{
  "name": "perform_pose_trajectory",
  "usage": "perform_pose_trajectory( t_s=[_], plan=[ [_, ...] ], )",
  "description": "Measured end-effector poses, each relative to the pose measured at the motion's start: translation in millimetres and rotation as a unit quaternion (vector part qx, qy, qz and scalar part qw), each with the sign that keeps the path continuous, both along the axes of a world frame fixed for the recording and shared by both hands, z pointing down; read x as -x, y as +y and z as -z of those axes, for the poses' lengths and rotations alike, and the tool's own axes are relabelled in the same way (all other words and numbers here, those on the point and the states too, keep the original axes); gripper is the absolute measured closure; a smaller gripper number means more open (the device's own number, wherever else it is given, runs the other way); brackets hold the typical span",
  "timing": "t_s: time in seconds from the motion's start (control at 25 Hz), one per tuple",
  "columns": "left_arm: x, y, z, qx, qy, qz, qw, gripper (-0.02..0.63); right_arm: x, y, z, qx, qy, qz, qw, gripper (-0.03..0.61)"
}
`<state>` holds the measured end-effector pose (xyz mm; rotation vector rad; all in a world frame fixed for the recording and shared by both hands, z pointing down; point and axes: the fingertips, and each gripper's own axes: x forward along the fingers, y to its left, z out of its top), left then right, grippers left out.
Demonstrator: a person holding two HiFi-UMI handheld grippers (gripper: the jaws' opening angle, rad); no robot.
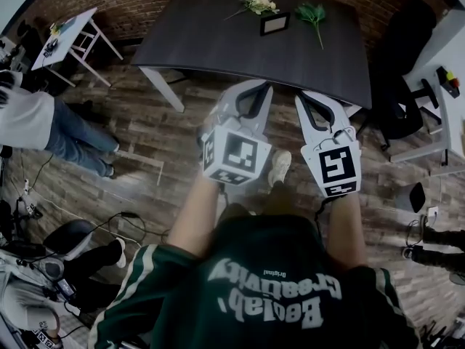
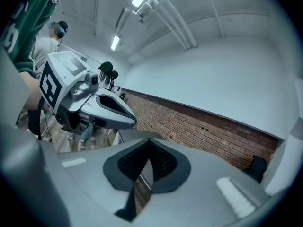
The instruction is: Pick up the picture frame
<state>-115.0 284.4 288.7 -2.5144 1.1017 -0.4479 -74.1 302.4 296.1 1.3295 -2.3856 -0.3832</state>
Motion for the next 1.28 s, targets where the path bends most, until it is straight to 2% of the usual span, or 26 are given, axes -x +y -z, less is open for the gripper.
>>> perform_pose_trajectory(
  t_s=[0.56,1.28],
  plan=[
    [-24.4,-97.9,-0.2,-0.004,-0.008,0.019,0.9998,0.612,-26.9,-99.1,0.1,-0.01,-0.013,0.016,1.0,0.571],
    [-75.2,-238.3,-9.5,0.014,-0.016,0.028,0.9994,0.612,-72.8,-240.9,-11.2,0.01,-0.014,0.037,0.999,0.572]
  ],
)
